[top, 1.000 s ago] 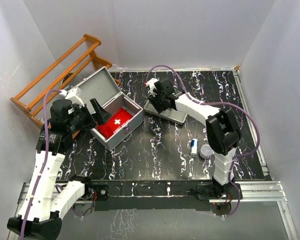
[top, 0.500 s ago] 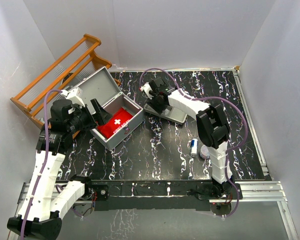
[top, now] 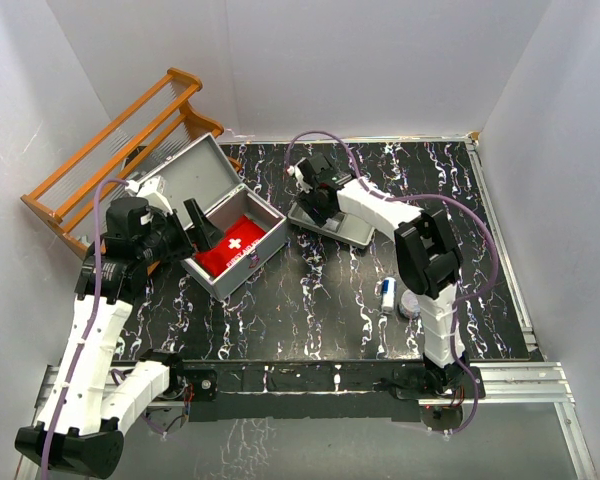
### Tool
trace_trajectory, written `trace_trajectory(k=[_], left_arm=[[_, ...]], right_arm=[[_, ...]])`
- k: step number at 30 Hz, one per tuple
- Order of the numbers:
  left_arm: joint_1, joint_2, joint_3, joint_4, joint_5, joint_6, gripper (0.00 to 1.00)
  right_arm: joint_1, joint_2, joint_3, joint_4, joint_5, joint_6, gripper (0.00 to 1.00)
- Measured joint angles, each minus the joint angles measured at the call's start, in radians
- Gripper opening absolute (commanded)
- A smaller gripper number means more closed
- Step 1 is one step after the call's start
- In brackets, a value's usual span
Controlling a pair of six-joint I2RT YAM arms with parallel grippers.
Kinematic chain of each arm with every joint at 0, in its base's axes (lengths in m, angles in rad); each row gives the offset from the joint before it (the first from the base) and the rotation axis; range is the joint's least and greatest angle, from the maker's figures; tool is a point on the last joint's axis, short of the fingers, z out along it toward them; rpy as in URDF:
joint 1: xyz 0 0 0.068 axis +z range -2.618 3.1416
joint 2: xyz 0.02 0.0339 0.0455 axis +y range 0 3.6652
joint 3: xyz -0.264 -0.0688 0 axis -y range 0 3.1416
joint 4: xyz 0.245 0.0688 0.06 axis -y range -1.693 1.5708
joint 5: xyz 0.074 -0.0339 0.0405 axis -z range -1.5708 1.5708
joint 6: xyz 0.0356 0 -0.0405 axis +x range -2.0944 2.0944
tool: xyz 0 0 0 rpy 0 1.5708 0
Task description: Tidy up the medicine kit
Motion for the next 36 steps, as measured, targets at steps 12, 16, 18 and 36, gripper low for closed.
trace_trajectory(k=[12,16,18,36], left_arm=[[0.000,-0.006,-0.005,-0.018,-0.060,0.032,0.99],[0.000,-0.026,-0.021,0.011,-0.065,0.051,0.99],[0.000,-0.032,-0.027,0.034,-0.064,0.061,0.99],[0.000,-0.013,-0.074,0.124,-0.017,0.065,0.99]], right_arm=[[0.000,-0.485,-0.375,0.037,0.134,0.503,0.62],[-0.001,-0.642,-0.550,0.011,0.169,0.676,0.58],[-0.001,-0.683,-0.622,-0.011,0.179,0.756,0.53],[-0.003,-0.657,-0.880,-0.114,0.154,1.057,0.48]])
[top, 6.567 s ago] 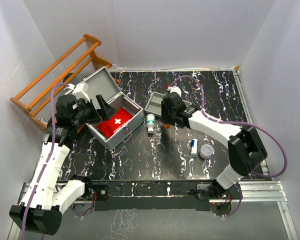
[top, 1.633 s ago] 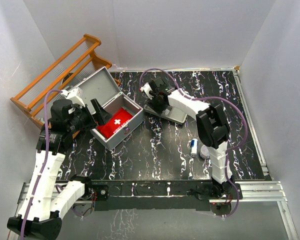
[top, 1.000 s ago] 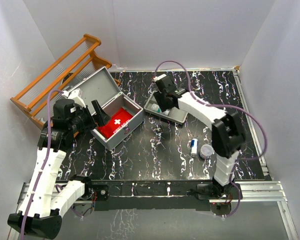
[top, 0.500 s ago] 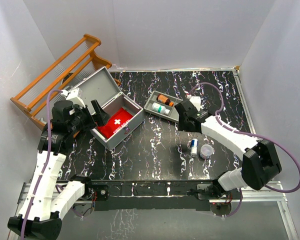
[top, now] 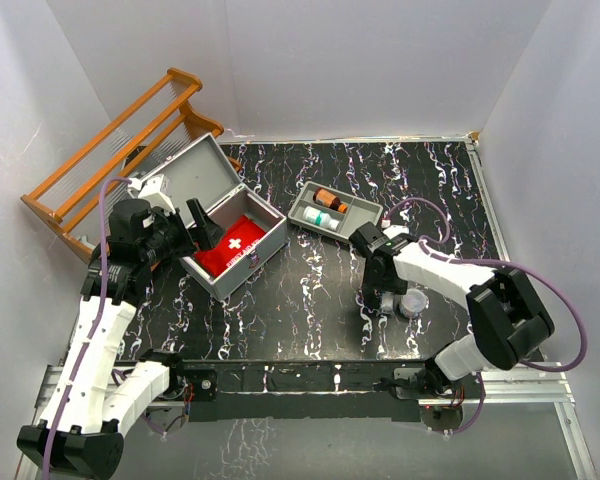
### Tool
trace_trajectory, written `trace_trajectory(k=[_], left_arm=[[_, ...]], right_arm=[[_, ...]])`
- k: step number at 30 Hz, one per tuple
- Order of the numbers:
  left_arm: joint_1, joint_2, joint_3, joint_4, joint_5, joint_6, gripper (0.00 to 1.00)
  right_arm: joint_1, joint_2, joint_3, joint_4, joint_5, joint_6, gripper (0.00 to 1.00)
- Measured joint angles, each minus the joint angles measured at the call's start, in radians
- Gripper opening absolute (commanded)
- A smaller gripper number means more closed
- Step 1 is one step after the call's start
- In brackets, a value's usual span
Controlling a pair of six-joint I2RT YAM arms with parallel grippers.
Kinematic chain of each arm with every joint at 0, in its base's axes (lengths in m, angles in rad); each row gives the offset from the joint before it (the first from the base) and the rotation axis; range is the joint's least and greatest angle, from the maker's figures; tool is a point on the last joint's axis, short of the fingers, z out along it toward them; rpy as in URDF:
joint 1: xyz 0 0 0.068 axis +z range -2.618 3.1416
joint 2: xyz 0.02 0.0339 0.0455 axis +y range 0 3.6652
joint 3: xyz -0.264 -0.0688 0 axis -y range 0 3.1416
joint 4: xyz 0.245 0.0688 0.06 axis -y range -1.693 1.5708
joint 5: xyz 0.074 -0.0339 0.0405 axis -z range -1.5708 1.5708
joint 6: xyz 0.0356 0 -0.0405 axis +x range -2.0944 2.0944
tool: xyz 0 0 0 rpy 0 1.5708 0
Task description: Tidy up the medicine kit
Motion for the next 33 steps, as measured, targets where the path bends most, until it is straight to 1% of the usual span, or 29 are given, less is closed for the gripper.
trace_trajectory(k=[4,6,7,11,14,17,20,23,29,31,33], left_arm=[[0.000,0.005,0.000,0.007,0.001,-0.006,0.99],[0.000,0.006,0.000,0.006,0.000,-0.008,0.99],[0.000,0.006,0.000,0.005,-0.002,-0.008,0.99],[0.000,0.014,0.000,0.008,-0.001,-0.016,0.99],[0.000,0.033,0.000,0.015,0.001,-0.023,0.99],[0.000,0.062,0.000,0.021,0.005,-0.028,0.99],[0.000,0.085,0.000,0.020,0.010,-0.033,0.99],[0.000,0.090,0.000,0.019,0.010,-0.036,0.99],[0.000,0.090,0.006,0.013,0.010,-0.045,0.99],[0.000,0.090,0.006,0.008,0.010,-0.050,0.99],[0.000,0.090,0.006,0.005,0.010,-0.052,0.99]], right_arm=[[0.000,0.047,-0.010,0.047,-0.014,-0.003,0.33],[0.000,0.060,-0.018,0.065,-0.026,-0.006,0.28],[0.000,0.061,-0.018,0.072,-0.030,-0.009,0.28],[0.000,0.048,-0.018,0.092,-0.039,-0.016,0.28],[0.000,0.006,-0.011,0.097,-0.038,-0.020,0.31],[-0.003,-0.031,0.029,0.121,-0.025,-0.019,0.31],[-0.016,-0.024,0.099,0.158,-0.005,-0.019,0.32],[-0.042,0.043,0.210,0.197,0.018,-0.022,0.32],[-0.114,0.280,0.422,0.274,0.052,-0.037,0.32],[-0.131,0.347,0.460,0.286,0.060,-0.040,0.32],[-0.143,0.394,0.474,0.291,0.066,-0.043,0.35]])
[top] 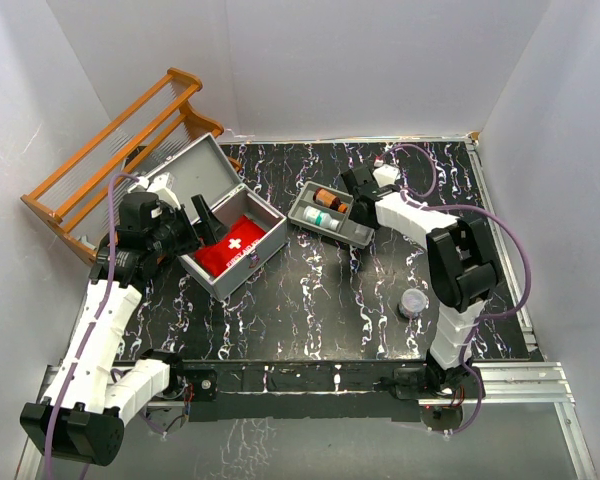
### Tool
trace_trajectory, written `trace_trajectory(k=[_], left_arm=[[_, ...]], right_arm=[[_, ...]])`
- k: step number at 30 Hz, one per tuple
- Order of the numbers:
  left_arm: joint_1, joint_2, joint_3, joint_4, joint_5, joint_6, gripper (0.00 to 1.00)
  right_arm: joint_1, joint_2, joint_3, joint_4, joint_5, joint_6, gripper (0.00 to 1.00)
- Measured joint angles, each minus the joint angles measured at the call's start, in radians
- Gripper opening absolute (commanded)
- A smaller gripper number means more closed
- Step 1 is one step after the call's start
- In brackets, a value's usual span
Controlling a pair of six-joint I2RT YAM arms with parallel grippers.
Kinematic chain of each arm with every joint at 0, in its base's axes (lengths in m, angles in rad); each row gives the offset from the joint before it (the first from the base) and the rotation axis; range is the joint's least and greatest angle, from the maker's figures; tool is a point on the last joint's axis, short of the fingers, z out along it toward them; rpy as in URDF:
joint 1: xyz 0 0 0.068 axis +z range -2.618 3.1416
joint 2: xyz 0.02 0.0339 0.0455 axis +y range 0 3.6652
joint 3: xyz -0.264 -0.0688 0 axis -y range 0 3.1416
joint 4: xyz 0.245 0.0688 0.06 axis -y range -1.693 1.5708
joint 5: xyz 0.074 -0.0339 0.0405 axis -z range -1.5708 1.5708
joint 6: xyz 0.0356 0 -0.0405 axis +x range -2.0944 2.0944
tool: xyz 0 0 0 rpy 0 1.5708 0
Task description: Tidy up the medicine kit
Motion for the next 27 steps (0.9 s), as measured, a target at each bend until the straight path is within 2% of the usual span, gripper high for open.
trace_trajectory(k=[2,5,9,13,21,27], left_arm=[[0.000,0.000,0.000,-0.003,0.000,-0.003,0.99],[0.000,0.000,0.001,-0.010,0.000,-0.006,0.99],[0.000,0.002,0.019,-0.032,-0.014,0.002,0.99],[0.000,0.002,0.048,-0.066,-0.095,0.024,0.98],[0.000,0.010,0.058,-0.145,-0.309,0.043,0.92],[0.000,0.022,0.058,-0.177,-0.397,0.016,0.87]], right_arm=[[-0.011,0.032,0.003,0.002,0.001,-0.006,0.41],[-0.017,0.053,0.019,0.009,-0.006,-0.021,0.56],[-0.017,0.057,0.039,0.012,-0.021,-0.045,0.60],[-0.017,0.057,0.039,0.016,-0.047,-0.071,0.56],[-0.016,0.060,0.058,0.033,-0.173,-0.113,0.36],[-0.014,0.098,0.111,0.041,-0.210,-0.125,0.30]])
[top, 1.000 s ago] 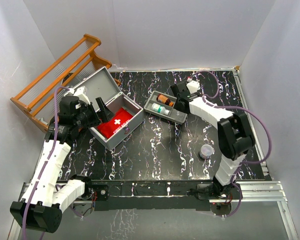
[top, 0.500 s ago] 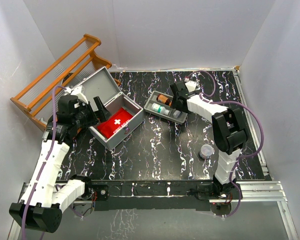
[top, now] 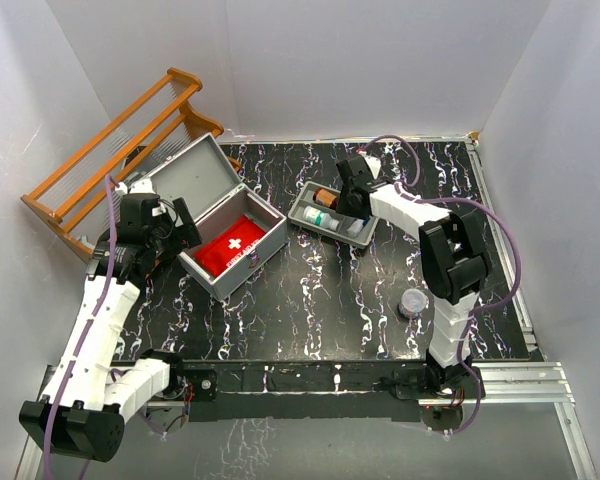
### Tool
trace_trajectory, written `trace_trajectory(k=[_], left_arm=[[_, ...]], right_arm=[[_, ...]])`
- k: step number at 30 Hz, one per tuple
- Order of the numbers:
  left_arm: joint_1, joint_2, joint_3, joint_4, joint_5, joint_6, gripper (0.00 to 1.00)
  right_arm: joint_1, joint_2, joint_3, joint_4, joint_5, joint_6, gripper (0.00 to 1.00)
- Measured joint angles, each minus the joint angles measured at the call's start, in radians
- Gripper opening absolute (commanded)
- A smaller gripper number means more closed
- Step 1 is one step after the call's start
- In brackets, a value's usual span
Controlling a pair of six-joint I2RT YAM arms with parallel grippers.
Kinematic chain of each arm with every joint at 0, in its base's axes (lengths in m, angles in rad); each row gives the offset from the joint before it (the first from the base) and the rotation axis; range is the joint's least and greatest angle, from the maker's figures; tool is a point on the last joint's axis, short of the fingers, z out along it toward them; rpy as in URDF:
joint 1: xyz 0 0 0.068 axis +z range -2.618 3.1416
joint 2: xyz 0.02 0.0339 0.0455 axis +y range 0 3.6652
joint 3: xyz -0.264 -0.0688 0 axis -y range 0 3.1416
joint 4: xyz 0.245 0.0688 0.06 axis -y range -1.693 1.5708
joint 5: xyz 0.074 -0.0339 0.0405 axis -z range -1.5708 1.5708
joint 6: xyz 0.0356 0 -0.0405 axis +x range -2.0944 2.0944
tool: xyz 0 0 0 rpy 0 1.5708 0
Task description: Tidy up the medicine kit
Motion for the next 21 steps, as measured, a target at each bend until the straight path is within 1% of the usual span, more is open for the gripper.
trace_trajectory(k=[10,15,17,21], left_arm=[[0.000,0.029,0.002,-0.013,-0.080,-0.010,0.87],[0.000,0.057,0.002,-0.015,-0.089,-0.011,0.86],[0.000,0.060,-0.001,-0.012,-0.090,-0.016,0.81],[0.001,0.063,-0.031,0.012,-0.087,-0.027,0.69]], right_arm=[[0.004,0.095,0.036,-0.005,-0.021,-0.016,0.19],[0.011,0.131,0.066,-0.019,-0.016,-0.030,0.04],[0.012,0.135,0.071,-0.023,0.002,-0.034,0.00],[0.012,0.135,0.069,-0.023,0.042,-0.048,0.00]])
